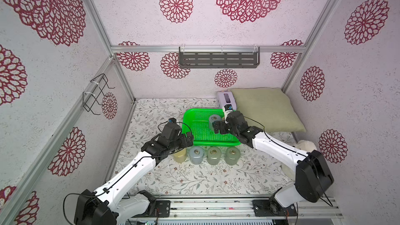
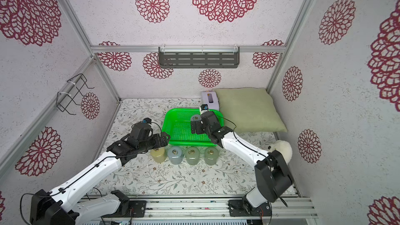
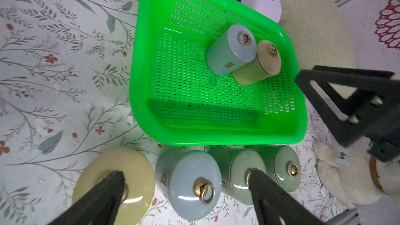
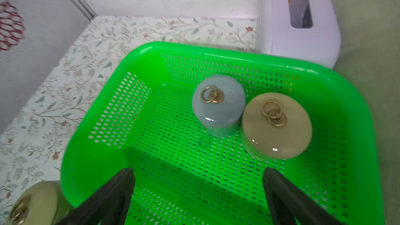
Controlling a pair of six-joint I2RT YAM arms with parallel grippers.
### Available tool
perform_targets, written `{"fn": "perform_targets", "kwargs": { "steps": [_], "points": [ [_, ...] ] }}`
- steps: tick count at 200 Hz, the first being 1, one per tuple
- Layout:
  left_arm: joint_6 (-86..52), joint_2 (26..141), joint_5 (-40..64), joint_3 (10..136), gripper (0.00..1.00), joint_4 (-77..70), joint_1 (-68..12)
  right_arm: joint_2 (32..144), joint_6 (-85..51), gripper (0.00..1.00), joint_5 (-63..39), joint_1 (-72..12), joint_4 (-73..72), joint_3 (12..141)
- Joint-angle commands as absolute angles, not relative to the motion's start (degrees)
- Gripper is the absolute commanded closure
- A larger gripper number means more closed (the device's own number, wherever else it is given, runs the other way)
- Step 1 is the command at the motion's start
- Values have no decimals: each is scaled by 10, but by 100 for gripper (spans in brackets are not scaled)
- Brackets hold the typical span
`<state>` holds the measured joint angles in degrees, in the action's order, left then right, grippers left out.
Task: Take the tea canister out of the basket
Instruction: Place the tea canister at the center of the board, then pick up the tea canister from the basket.
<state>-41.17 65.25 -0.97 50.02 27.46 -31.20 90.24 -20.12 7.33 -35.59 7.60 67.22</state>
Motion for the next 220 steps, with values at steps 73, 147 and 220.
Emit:
{"fn": "perform_targets", "kwargs": {
  "steps": [73, 147, 220],
  "points": [
    [-375, 661, 33, 465, 3, 161, -329, 1053, -150, 1, 107, -278, 301, 883],
    [-363, 647, 32, 453, 3, 161, -330, 1158, -143, 3, 114, -272, 332, 940],
    [-362, 648, 29, 447, 3, 159, -330, 1250, -142, 4, 126, -271, 352, 1022]
  ]
}}
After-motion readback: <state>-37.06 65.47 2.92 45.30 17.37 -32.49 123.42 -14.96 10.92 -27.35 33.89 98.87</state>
